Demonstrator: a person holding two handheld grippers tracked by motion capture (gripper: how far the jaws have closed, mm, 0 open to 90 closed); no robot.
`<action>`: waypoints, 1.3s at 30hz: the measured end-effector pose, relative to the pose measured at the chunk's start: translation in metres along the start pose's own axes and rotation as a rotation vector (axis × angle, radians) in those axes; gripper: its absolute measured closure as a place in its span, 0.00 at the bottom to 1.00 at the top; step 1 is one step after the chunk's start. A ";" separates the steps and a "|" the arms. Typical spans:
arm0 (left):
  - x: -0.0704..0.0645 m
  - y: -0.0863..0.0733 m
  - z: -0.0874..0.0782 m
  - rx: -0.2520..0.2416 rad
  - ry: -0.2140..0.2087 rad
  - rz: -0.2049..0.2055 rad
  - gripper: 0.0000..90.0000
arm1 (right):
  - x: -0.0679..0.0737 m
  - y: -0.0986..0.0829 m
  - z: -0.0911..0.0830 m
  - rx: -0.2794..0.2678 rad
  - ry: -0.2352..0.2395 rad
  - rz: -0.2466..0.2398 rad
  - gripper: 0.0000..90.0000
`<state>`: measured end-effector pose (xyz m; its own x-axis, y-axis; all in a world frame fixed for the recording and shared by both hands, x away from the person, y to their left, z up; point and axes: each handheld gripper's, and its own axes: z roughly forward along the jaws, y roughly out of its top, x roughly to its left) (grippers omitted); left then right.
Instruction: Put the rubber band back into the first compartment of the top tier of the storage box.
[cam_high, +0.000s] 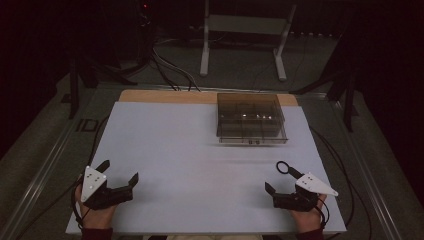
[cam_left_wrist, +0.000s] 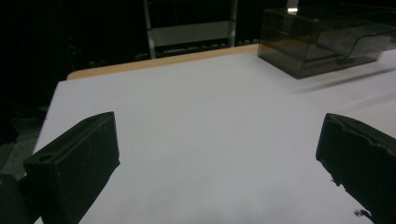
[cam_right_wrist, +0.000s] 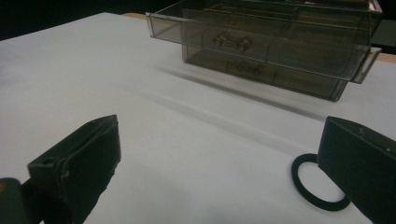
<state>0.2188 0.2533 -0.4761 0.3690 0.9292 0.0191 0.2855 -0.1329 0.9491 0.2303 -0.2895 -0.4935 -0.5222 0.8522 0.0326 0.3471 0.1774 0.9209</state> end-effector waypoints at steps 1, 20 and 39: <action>0.000 0.000 -0.001 -0.005 0.002 -0.003 0.00 | 0.000 0.000 0.000 0.002 -0.001 -0.001 0.00; 0.000 -0.004 -0.002 -0.013 0.022 -0.020 0.00 | 0.004 0.015 -0.005 -0.016 0.009 -0.016 0.00; 0.004 -0.008 0.000 0.004 0.043 -0.025 0.00 | -0.025 0.046 0.000 0.041 -0.064 0.017 0.00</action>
<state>0.2182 0.2579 -0.4841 0.3236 0.9462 0.0087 0.2978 -0.1105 0.9482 0.2595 -0.3030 -0.4518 -0.4651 0.8850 0.0219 0.3879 0.1814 0.9037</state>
